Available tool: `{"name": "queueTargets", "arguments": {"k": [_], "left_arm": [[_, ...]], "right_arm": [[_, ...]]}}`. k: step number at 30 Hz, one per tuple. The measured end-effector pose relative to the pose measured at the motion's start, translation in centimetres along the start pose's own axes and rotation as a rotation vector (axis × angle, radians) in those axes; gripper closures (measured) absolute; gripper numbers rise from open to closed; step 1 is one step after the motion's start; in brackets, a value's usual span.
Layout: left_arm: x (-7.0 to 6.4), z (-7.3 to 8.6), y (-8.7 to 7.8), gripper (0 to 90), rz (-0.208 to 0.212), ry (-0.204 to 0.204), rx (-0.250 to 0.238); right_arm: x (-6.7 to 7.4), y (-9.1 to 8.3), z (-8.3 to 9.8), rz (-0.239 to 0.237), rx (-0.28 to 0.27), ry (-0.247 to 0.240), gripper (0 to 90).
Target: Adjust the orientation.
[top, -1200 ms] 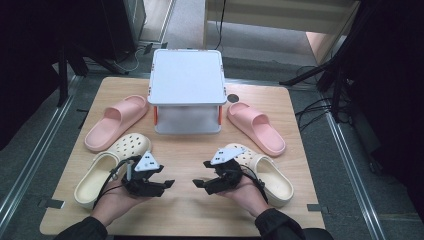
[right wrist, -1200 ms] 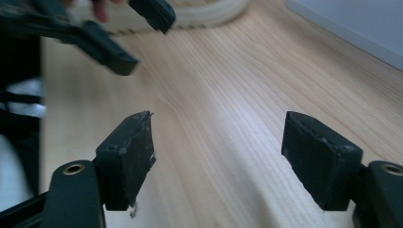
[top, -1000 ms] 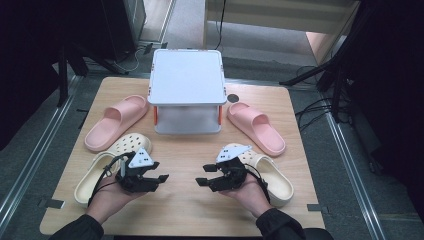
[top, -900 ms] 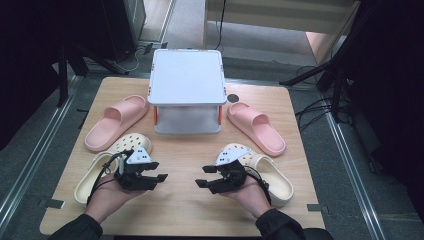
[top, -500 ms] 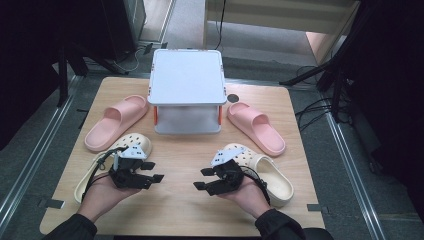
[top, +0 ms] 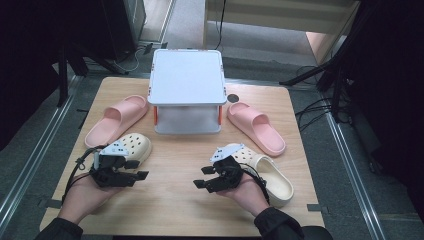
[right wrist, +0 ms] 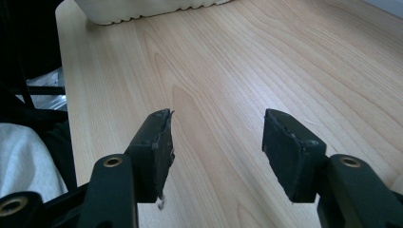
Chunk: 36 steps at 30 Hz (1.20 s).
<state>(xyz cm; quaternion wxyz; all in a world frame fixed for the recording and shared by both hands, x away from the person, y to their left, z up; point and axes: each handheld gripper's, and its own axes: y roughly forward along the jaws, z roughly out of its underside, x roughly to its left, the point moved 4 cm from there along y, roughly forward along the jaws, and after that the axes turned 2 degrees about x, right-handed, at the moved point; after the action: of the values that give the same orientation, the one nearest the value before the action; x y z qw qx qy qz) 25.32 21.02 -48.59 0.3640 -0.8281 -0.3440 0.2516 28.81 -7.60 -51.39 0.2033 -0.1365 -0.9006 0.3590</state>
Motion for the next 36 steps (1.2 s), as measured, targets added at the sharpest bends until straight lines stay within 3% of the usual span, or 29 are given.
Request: {"name": "queueTargets", "arguments": {"k": [11,15,18,25,29,32,36], "left_arm": [[0.9,2.2,-2.8,46.5,-0.064,-0.068,-0.010],[1.4,3.1,-3.8,46.6,-0.107,-0.108,-0.034],[2.1,3.7,-3.4,46.8,-0.129,-0.136,-0.025],[3.7,3.8,-1.4,59.4,-0.115,-0.197,-0.005],[4.0,3.4,-0.1,62.4,-0.095,-0.200,0.008],[4.2,3.3,0.6,67.8,-0.112,-0.186,0.024],[4.7,3.1,0.3,75.6,-0.131,-0.190,-0.002]], "right_arm": [[0.0,0.7,-0.9,-0.016,0.015,-0.009,44.3],[-0.1,1.1,-1.3,-0.024,0.022,-0.015,43.6],[-0.1,1.1,-1.8,-0.037,0.010,-0.005,43.6],[-0.1,1.3,-2.4,-0.024,-0.004,-0.023,44.4],[-0.1,1.5,-2.4,-0.022,0.003,-0.021,44.4],[-0.1,1.6,-2.3,-0.023,0.014,-0.021,44.4],[0.0,1.8,-2.3,-0.025,0.023,-0.029,44.4]]}}
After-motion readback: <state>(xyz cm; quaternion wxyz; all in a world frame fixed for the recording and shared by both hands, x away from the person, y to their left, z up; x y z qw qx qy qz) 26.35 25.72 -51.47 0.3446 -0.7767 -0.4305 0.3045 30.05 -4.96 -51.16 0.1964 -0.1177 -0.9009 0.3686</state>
